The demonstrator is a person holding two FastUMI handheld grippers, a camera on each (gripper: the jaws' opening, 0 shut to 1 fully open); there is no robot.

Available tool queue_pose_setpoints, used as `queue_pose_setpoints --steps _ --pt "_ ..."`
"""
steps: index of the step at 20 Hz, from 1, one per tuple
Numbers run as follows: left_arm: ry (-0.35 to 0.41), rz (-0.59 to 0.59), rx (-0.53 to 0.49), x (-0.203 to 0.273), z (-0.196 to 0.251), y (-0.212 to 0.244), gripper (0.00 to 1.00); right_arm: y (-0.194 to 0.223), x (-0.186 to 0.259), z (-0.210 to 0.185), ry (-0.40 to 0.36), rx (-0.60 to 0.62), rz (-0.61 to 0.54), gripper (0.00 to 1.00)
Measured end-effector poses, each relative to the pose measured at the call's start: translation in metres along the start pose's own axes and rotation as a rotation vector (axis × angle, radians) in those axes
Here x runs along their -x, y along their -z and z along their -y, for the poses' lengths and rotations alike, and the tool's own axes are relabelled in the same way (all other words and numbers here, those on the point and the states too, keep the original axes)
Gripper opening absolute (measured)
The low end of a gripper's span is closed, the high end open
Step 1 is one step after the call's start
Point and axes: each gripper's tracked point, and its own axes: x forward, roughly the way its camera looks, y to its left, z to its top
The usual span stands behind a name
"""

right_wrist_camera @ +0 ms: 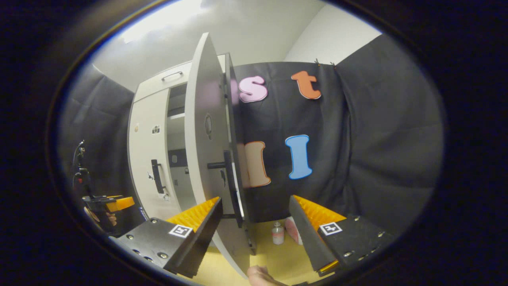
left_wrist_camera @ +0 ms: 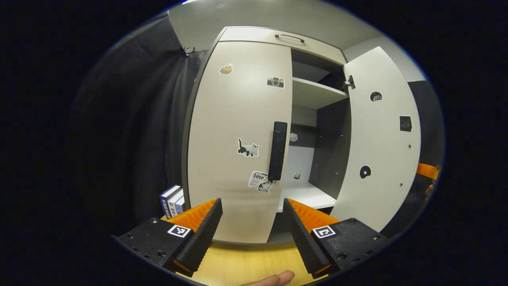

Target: Open the right door of the double-door shoe cabinet with the right hand, and open the left door with the left hand.

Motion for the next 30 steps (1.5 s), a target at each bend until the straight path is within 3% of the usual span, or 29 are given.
queue_pose_setpoints --steps 2,3,5,8,9,10,13,14,20,30 --pt "-0.004 0.023 -0.010 -0.017 0.003 -0.009 0.96 0.002 0.010 0.003 -0.009 0.008 -0.004 0.94" --pt "-0.002 0.030 -0.011 -0.025 0.006 -0.013 0.96 0.003 0.015 0.004 -0.012 0.015 -0.002 1.00" --pt "0.010 0.028 -0.012 -0.045 0.014 -0.019 0.95 0.006 0.024 0.010 -0.007 0.033 0.000 1.00" --pt "-0.010 0.036 -0.034 -0.075 0.015 -0.031 0.95 0.010 0.033 0.008 -0.034 0.043 0.000 0.98" --pt "-0.008 0.035 -0.046 -0.086 0.017 -0.035 0.96 0.012 0.034 0.007 -0.043 0.049 0.002 0.94" --pt "0.006 0.037 -0.049 -0.094 0.021 -0.038 0.95 0.011 0.036 0.007 -0.050 0.053 0.007 0.99" --pt "0.016 0.062 -0.077 -0.117 0.027 -0.051 0.96 0.015 0.039 0.009 -0.066 0.074 0.009 0.98" --pt "0.011 0.075 -0.093 -0.124 0.027 -0.055 0.92 0.014 0.039 0.011 -0.065 0.077 0.009 0.98" --pt "-0.021 0.080 -0.107 -0.154 0.025 -0.058 0.96 0.013 0.044 0.017 -0.057 0.092 0.027 0.99" --pt "-0.042 0.058 -0.093 -0.153 0.032 -0.052 0.73 0.015 0.048 0.018 -0.073 0.029 0.020 0.98"
